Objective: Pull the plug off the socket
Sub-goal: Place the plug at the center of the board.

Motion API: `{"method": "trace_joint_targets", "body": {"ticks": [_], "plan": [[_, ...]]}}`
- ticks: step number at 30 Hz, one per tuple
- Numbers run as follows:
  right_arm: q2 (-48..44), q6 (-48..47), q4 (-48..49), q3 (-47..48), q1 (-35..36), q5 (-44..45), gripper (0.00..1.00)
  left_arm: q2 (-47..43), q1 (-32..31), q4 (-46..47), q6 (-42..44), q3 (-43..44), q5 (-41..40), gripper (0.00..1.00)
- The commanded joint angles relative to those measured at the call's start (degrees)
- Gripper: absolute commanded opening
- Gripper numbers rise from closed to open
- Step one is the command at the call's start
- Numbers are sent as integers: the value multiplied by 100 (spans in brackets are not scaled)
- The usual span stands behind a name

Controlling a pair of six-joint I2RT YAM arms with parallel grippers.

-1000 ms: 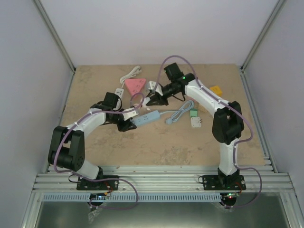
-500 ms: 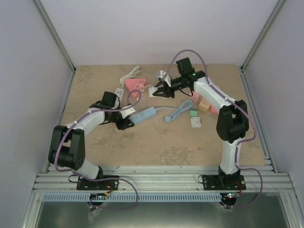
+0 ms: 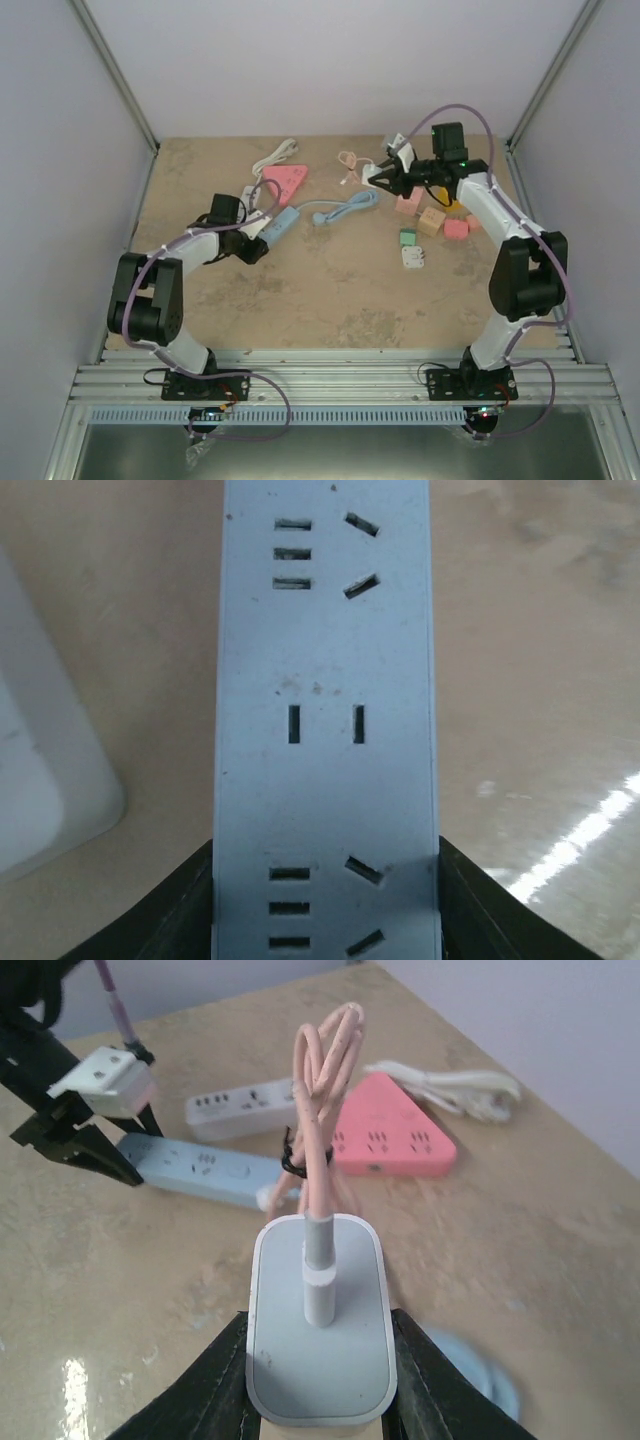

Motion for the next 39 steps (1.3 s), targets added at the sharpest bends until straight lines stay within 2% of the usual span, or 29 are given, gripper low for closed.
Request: {"method": "trace_joint_targets", "body": {"ticks": [1, 11, 12, 16, 24, 26, 28, 30, 31, 32, 34, 39], "plan": [[-340, 561, 253, -463, -388, 306, 1, 205, 119, 511, -714, 154, -647, 0], [-904, 63, -662, -1561, -1269, 307, 0, 498, 119, 370, -632, 197, -382, 0], [-936, 9, -739, -1659, -1466, 341, 1, 527, 118, 350, -644, 213, -371, 3], [-1037, -195, -1022, -2019, -1834, 301, 1, 627, 119, 286, -611, 263, -362, 20], [-1278, -1342, -2022, -2537, -2611, 376, 1, 642, 118, 318, -578, 225, -448, 39], [-1243, -1550, -2192, -2644, -2834, 429, 1, 642, 119, 310, -567, 229, -463, 49], [-1192, -1723, -2302, -2742, -3027, 462, 1, 657, 117, 302, -565, 257, -477, 53], [-1096, -1901, -2430, -2821, -3156, 502, 1, 673, 119, 267, -564, 300, -471, 64], [-1018, -1975, -2484, -2847, -3176, 528, 1, 677, 119, 262, -567, 314, -480, 75], [-948, -2027, -2514, -2865, -3190, 546, 1, 684, 115, 265, -556, 329, -498, 78], [-788, -2123, -2537, -2906, -3210, 553, 1, 678, 119, 266, -549, 342, -531, 98], [-463, -2135, -2467, -2941, -3243, 622, 3, 551, 119, 273, -516, 377, -596, 100]]}}
